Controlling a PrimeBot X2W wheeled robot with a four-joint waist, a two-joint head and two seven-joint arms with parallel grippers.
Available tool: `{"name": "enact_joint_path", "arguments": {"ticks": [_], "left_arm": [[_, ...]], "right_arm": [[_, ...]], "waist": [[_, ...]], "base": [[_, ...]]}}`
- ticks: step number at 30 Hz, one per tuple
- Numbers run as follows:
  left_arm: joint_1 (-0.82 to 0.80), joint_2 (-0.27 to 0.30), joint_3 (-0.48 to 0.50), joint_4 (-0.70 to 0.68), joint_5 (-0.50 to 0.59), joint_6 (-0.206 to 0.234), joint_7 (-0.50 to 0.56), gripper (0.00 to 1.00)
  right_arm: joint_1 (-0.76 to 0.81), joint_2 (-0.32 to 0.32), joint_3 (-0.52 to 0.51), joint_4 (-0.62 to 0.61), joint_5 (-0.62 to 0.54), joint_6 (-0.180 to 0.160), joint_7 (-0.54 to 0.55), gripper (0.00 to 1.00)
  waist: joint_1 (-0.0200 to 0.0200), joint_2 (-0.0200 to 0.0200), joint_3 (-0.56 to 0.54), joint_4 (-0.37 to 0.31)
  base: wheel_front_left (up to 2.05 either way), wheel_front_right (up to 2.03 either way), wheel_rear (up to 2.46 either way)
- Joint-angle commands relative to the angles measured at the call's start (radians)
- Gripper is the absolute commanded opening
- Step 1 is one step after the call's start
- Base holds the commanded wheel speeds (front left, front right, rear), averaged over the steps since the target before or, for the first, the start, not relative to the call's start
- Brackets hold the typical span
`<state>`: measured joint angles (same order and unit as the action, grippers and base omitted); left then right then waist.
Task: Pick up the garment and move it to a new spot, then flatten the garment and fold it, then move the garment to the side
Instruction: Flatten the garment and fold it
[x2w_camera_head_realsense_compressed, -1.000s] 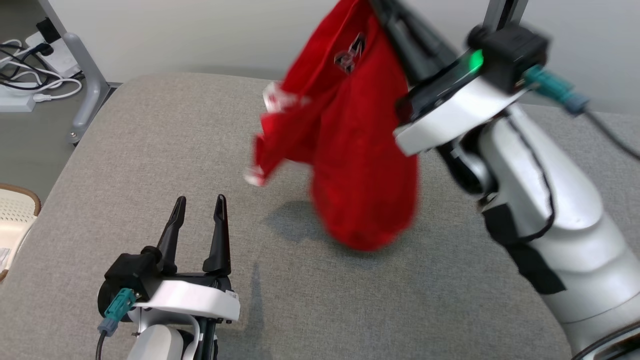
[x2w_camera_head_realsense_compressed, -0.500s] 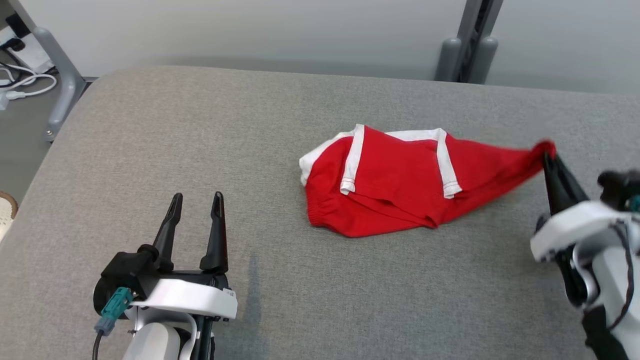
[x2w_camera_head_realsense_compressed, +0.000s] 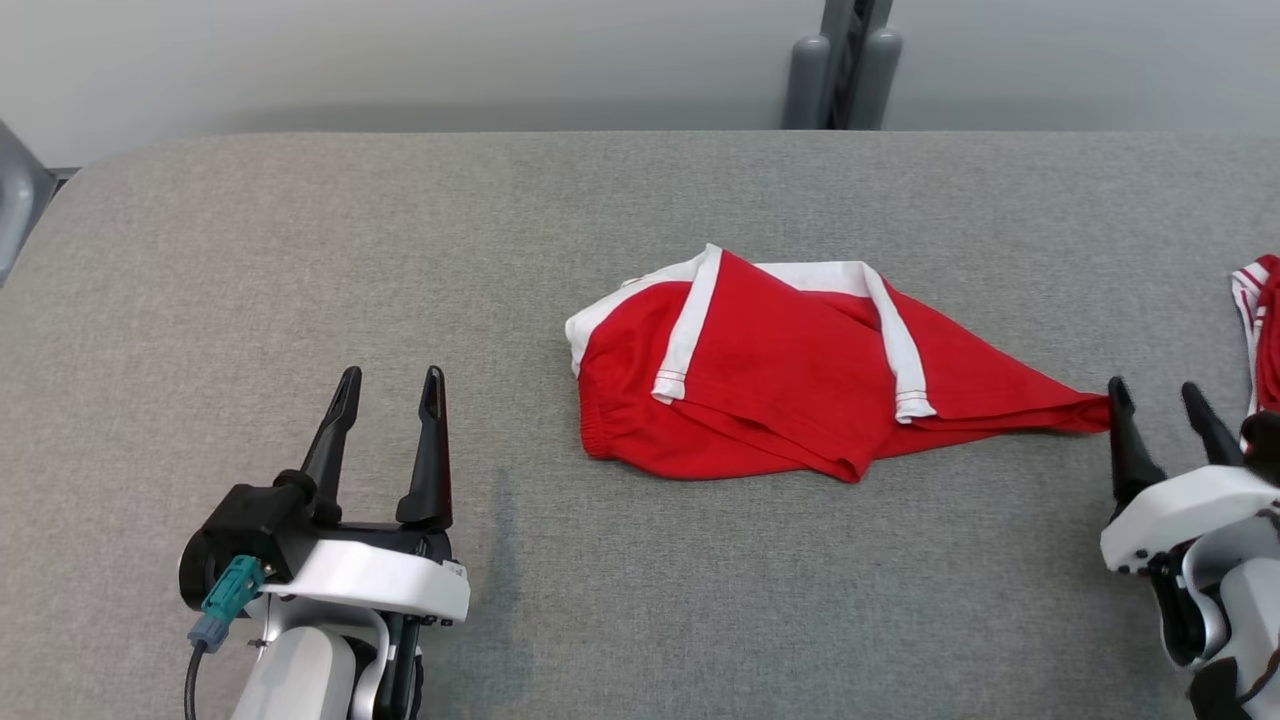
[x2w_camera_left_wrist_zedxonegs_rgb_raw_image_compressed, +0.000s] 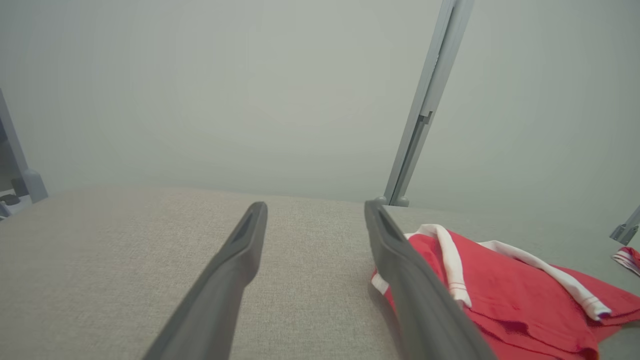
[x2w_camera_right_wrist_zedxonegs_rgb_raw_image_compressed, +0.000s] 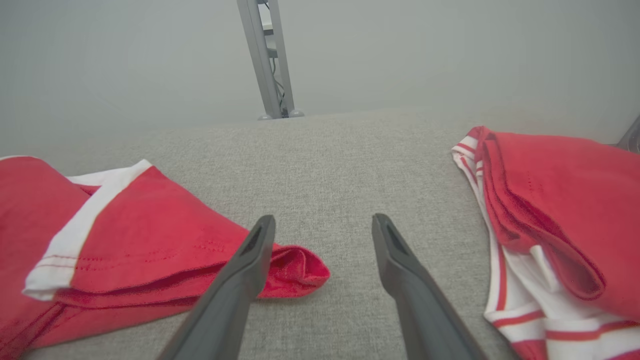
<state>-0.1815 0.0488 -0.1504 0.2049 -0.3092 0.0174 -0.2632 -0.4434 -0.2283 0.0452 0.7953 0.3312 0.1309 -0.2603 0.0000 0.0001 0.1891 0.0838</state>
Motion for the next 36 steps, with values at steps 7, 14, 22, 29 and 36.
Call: {"name": "enact_joint_path", "arguments": {"ticks": [7, 14, 22, 29, 36], "left_arm": [[-0.020, 0.004, -0.002, -0.002, -0.007, 0.005, -0.001, 1.00], [-0.002, 0.004, -0.005, -0.017, -0.010, 0.019, -0.001, 1.00], [0.047, 0.004, -0.003, -0.029, 0.005, 0.034, -0.001, 1.00], [0.071, 0.004, -0.010, -0.029, -0.005, 0.041, -0.001, 1.00], [0.054, 0.004, -0.033, -0.026, -0.017, 0.038, -0.001, 1.00]], "right_arm": [[0.032, 0.033, -0.060, -0.244, -0.084, 0.000, -0.006, 1.00], [0.137, 0.071, -0.016, -0.506, -0.213, 0.000, -0.006, 1.00], [0.258, 0.118, 0.013, -0.597, -0.258, 0.000, -0.006, 1.00], [0.278, 0.124, 0.043, -0.593, -0.280, 0.000, -0.006, 1.00], [0.236, 0.117, 0.135, -0.549, -0.306, 0.000, -0.006, 1.00]], "waist": [[0.0000, -0.0001, -0.023, -0.040], [0.0000, -0.0001, -0.051, -0.058], [0.0000, -0.0001, -0.081, -0.066], [0.0000, -0.0001, -0.091, -0.061], [0.0000, -0.0001, -0.080, -0.025]], "base": [[0.00, 0.00, 0.00], [0.00, 0.00, 0.00], [0.00, 0.00, 0.00], [0.00, 0.00, 0.00], [0.00, 0.00, 0.00]]}}
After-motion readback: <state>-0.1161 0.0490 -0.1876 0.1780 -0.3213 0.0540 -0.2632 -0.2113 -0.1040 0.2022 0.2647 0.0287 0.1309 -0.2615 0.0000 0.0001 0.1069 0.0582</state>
